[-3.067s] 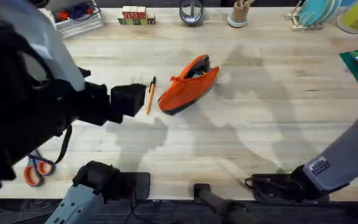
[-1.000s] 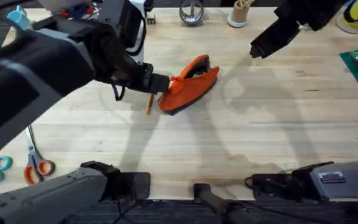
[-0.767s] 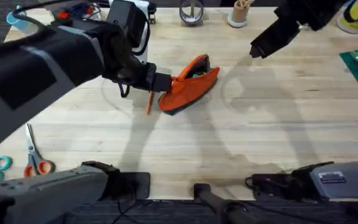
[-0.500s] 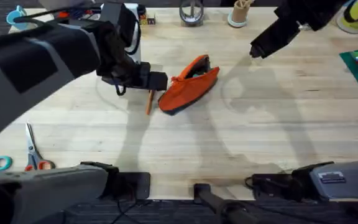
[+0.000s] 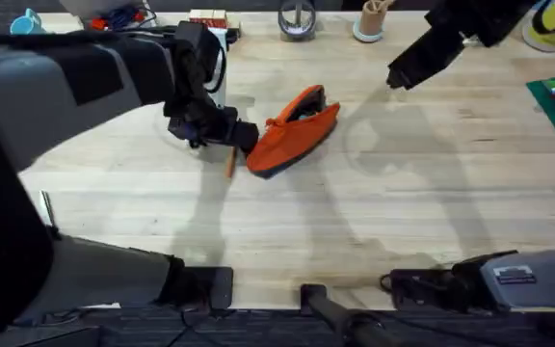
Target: Unzip the bag, pick up the pens from the table one at a time and place them inside, then zip the bag closed.
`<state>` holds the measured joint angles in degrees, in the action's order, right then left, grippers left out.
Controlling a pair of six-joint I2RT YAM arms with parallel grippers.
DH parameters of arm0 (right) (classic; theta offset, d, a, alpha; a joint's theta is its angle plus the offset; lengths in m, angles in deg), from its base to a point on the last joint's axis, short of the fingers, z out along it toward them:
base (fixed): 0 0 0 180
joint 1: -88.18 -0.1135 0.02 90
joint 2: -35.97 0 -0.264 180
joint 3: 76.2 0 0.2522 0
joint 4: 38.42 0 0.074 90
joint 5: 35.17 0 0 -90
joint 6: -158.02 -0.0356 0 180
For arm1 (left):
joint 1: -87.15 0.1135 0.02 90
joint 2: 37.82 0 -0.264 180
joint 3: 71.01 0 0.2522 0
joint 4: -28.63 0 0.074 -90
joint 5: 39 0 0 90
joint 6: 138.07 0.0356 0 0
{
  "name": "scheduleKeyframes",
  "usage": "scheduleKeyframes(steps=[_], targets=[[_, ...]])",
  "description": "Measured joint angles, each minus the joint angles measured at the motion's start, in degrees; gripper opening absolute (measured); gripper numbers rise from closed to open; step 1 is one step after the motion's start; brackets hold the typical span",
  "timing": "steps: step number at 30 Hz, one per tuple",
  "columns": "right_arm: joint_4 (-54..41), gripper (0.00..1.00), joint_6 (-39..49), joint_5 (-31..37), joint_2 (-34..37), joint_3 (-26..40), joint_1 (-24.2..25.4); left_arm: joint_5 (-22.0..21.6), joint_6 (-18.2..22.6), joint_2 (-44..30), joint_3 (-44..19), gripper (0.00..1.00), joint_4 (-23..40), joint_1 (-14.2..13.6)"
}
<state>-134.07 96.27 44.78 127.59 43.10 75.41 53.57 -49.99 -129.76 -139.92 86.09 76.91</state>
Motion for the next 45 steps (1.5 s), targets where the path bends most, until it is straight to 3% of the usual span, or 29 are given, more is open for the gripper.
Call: scheduleKeyframes(steps=[4,6,7,10,11,29,37,45], targets=[[0.00,0.998,0.00,0.00,0.02,0.00,0.00,-1.20,0.24,-0.37,-0.13,0.806,0.09,-0.07],[0.00,0.998,0.00,0.00,0.00,0.00,0.00,-1.36,0.29,-0.37,-0.16,0.679,0.05,-0.07],[0.00,0.998,0.00,0.00,0.00,0.00,0.00,-1.36,0.28,-0.37,-0.18,0.569,-0.02,-0.07],[0.00,0.998,0.00,0.00,0.02,0.00,0.00,-1.06,0.46,-0.40,-0.20,0.105,-0.06,-0.13],[0.00,0.998,0.00,0.00,0.02,0.00,0.00,-1.08,0.65,-0.37,-0.31,0.061,0.01,-0.23],[0.00,0.998,0.00,0.22,0.02,0.00,0.00,-1.21,0.66,-0.10,-1.09,0.041,-0.50,-0.13],[-1.09,0.997,0.00,0.44,0.00,0.00,0.00,-1.34,3.05,9.21,-4.89,0.041,1.26,-0.04],[-1.16,0.998,0.00,0.44,0.01,0.00,0.00,-1.24,8.27,16.66,-11.64,0.041,9.82,-0.04]])
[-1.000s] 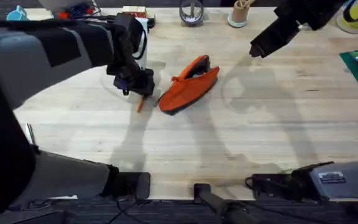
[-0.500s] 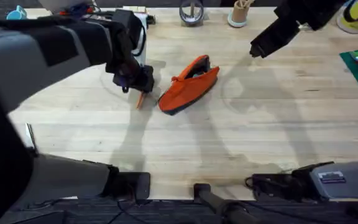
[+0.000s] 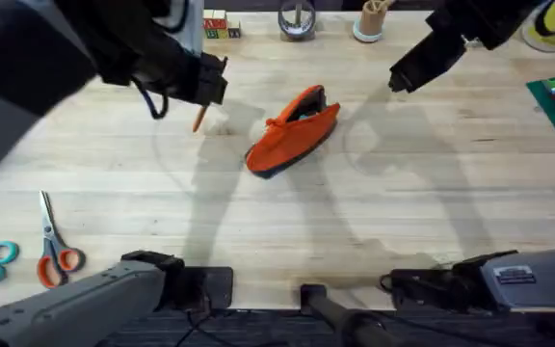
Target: Unzip the bag, pick up the pens from the table one at a time and place them inside, then zip the bag closed.
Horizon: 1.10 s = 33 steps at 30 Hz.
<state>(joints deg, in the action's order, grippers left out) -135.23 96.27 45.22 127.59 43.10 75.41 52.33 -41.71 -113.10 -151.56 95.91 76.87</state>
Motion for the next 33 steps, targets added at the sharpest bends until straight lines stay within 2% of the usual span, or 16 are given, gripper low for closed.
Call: scheduleKeyframes(steps=[6,12,18,22,33], targets=[[0.00,0.998,0.00,0.00,-0.01,0.00,0.00,2.41,3.34,0.78,-7.78,0.041,6.98,-0.63],[-0.02,0.997,0.00,0.00,0.01,0.00,0.00,5.17,4.86,0.78,-12.87,0.041,7.63,-4.81],[-0.04,0.998,0.00,0.00,0.01,0.00,0.00,6.30,5.51,0.78,-14.54,0.041,6.06,-10.99],[-0.07,0.998,0.00,0.00,0.01,0.00,0.00,6.62,5.67,0.78,-14.57,0.041,3.70,-13.98],[-0.08,0.998,0.00,0.01,0.00,0.00,0.00,6.80,5.69,0.55,-14.59,0.041,-1.75,-17.25]])
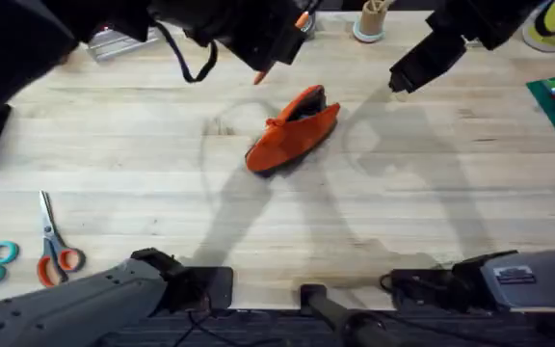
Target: Unzip the bag, pick up the pens from the table one at a time and place them inside, then zip the bag closed.
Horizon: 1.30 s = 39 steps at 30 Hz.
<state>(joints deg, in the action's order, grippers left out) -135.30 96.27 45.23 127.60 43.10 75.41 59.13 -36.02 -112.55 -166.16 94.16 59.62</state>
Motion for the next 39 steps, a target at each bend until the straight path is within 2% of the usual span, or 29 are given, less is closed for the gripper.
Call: scheduleKeyframes(steps=[20,39], targets=[[-0.01,0.998,0.00,-0.01,0.01,-0.02,0.00,6.96,-0.01,-9.63,0.00,0.041,-3.87,-0.09],[-0.01,0.997,0.00,-0.01,0.01,-0.02,0.00,9.76,-0.01,-17.83,0.00,0.042,-7.47,-0.09]])
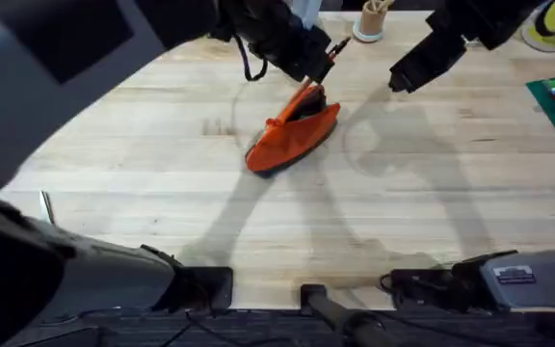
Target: Unzip the bag, pick up the pens from the table one at a time and place them inside, then zip the bag closed.
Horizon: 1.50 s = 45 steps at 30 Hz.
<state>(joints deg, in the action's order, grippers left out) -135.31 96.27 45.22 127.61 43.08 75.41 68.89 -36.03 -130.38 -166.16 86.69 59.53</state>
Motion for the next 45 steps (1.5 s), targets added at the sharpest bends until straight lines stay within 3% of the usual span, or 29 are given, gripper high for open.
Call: scheduleKeyframes(steps=[45], targets=[[0.00,0.997,0.00,0.01,0.00,0.00,0.00,0.99,-0.71,-6.96,0.00,0.042,1.70,0.00]])
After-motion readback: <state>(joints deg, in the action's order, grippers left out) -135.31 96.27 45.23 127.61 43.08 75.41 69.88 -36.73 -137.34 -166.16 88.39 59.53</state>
